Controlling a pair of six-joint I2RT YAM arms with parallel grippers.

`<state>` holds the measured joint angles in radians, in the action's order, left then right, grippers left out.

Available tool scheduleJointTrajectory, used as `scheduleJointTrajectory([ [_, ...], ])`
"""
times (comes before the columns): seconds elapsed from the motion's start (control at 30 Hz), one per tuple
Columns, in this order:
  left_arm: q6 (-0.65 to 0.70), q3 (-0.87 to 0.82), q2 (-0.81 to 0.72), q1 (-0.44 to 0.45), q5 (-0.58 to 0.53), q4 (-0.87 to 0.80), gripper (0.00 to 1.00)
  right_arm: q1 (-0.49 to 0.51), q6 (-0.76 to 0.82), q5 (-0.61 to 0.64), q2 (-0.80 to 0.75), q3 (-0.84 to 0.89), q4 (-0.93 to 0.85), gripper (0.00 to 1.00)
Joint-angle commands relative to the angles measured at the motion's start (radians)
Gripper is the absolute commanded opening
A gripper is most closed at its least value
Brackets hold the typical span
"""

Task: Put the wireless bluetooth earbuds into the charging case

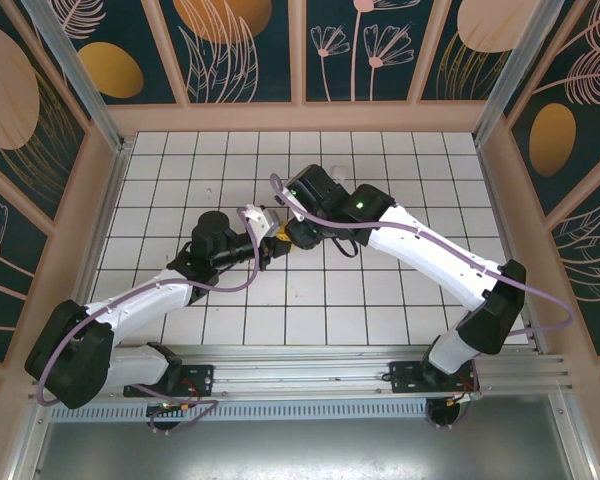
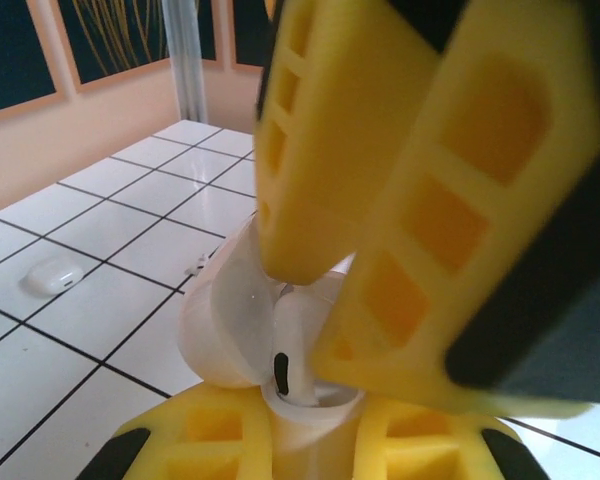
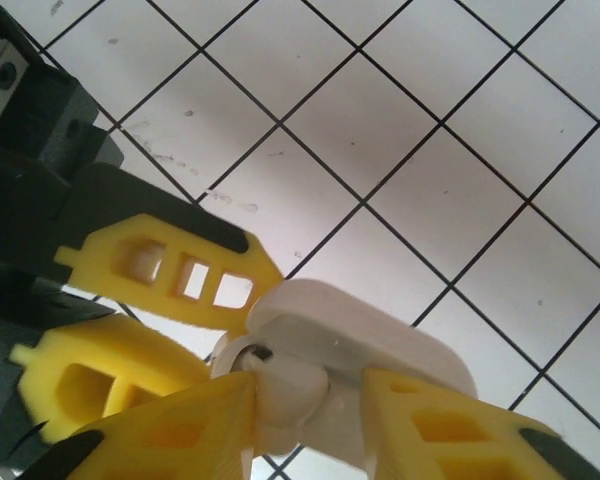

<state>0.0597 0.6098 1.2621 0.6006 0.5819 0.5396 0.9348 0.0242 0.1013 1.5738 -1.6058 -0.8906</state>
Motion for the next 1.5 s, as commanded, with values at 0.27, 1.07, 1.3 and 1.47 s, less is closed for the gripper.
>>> scheduleJointTrajectory([
  [0.27, 0.023, 0.036, -0.004, 0.003, 0.054, 0.057, 0.0, 0.009, 0.017, -0.002, -0.053, -0.008, 0.046, 0.39],
  [1.07, 0.005, 0.037, -0.008, 0.004, 0.077, 0.068, 0.0, -0.197, -0.184, -0.537, -0.192, 0.171, 0.173, 0.3],
  [1.3, 0.005, 0.036, -0.009, 0.004, 0.083, 0.067, 0.0, -0.198, -0.2, -0.535, -0.153, 0.162, 0.15, 0.3],
  [1.47, 0.011, 0.036, -0.014, 0.005, 0.088, 0.06, 0.0, -0.197, -0.199, -0.52, -0.118, 0.15, 0.121, 0.3],
])
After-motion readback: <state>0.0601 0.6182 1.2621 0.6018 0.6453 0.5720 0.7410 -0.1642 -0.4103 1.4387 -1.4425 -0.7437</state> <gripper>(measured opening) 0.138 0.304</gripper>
